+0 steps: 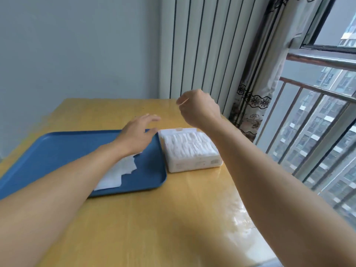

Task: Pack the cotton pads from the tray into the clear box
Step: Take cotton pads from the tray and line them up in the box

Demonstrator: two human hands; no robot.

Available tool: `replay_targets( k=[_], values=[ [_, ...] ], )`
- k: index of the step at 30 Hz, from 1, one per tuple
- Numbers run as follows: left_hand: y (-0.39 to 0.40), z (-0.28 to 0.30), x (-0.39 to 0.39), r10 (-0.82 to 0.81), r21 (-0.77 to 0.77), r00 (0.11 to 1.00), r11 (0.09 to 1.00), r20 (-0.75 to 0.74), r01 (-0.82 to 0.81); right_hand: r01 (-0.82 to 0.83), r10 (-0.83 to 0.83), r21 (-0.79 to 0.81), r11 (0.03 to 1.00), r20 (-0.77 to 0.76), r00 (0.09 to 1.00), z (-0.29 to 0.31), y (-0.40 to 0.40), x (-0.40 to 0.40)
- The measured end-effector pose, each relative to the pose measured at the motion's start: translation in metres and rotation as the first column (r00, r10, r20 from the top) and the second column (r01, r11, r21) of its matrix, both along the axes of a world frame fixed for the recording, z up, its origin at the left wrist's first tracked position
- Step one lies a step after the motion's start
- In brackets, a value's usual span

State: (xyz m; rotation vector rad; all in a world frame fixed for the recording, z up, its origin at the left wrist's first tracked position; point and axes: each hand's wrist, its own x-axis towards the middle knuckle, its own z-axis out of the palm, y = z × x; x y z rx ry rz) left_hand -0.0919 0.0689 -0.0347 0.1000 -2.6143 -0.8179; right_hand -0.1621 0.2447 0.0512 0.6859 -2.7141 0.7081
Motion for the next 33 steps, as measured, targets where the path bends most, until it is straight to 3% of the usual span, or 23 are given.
replay_targets(
  k=[4, 7, 10, 15, 23, 26, 29, 33],
  values=[
    [-0.065, -0.009, 0.046, 0.204, 0.192, 0.976, 0.957, 0.077, -0.215, -0.267, 0.267, -0.028, 0.963, 0.213, 0.94, -0.04, -0.042, 0.023],
    [-0.097, -0.017, 0.073, 0.221, 0.167, 0.943, 0.95, 0.248, -0.266, -0.45, 0.401, 0.084, 0.889, 0.329, 0.855, -0.078, -0.074, 0.047],
    [-0.099, -0.025, 0.086, 0.159, 0.153, 0.893, 0.958, 0.422, -0.243, -0.426, 0.363, 0.095, 0.9, 0.381, 0.85, -0.109, -0.095, 0.06],
    [-0.098, -0.029, 0.082, 0.163, 0.185, 0.881, 0.946, 0.444, -0.268, -0.355, 0.304, 0.039, 0.934, 0.434, 0.848, -0.122, -0.098, 0.06],
    [-0.096, -0.027, 0.071, 0.032, 0.034, 0.909, 0.998, 0.415, -0.051, -0.231, 0.356, -0.329, 0.916, 0.396, 0.846, -0.128, -0.084, 0.068],
    [-0.094, -0.033, 0.067, 0.012, 0.094, 0.946, 0.995, 0.323, -0.045, -0.171, 0.331, -0.39, 0.905, 0.393, 0.858, -0.126, -0.082, 0.067],
    [-0.099, -0.038, 0.062, 0.116, 0.165, 0.977, 0.975, 0.18, -0.146, -0.133, 0.301, -0.415, 0.9, 0.372, 0.878, -0.125, -0.08, 0.064],
    [-0.105, -0.037, 0.06, 0.204, 0.333, 0.977, 0.919, 0.057, -0.211, -0.119, 0.27, -0.505, 0.855, 0.237, 0.933, -0.121, -0.078, 0.061]
  ],
)
